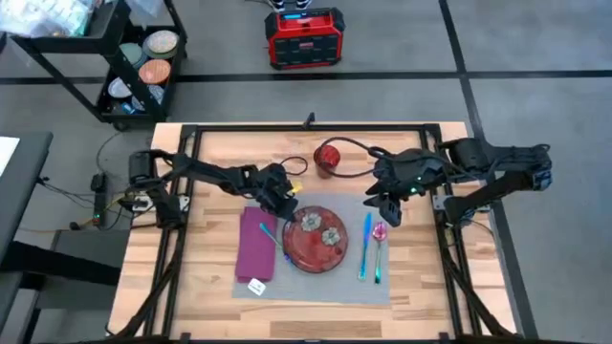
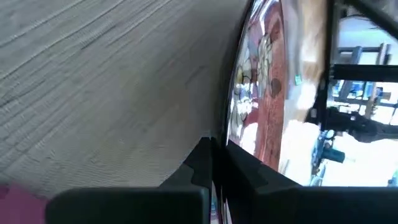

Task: Set table place
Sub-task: Put the red plate on the center of the gray place mat

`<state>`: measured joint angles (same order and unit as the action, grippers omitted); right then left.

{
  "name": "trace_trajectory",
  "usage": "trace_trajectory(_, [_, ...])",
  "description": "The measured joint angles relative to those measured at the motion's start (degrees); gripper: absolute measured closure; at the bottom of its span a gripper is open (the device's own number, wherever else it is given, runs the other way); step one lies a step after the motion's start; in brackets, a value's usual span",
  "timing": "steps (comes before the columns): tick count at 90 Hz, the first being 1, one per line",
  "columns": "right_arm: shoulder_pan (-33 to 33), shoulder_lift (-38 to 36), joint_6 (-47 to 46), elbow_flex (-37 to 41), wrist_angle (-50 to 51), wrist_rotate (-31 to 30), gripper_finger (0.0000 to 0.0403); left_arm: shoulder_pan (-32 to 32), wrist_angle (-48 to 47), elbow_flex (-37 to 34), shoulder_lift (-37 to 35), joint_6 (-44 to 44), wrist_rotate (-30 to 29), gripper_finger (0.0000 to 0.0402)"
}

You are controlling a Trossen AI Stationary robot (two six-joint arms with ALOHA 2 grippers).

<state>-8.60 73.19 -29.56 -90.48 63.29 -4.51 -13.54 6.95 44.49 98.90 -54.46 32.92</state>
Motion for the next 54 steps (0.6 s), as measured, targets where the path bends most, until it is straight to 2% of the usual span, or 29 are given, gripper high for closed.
trace_trajectory(22, [0.5, 0.0, 0.0, 0.0, 0.1, 0.0, 0.0270, -0.2, 4.9, 0.3, 1.7, -0.6, -0.5, 0.0391])
trace_trajectory(54, [0.5, 0.0, 0.0, 0.0, 0.3, 0.0, 0.0261, -0.3, 3.7, 0.9, 1.7, -2.0, 0.0, 0.0289])
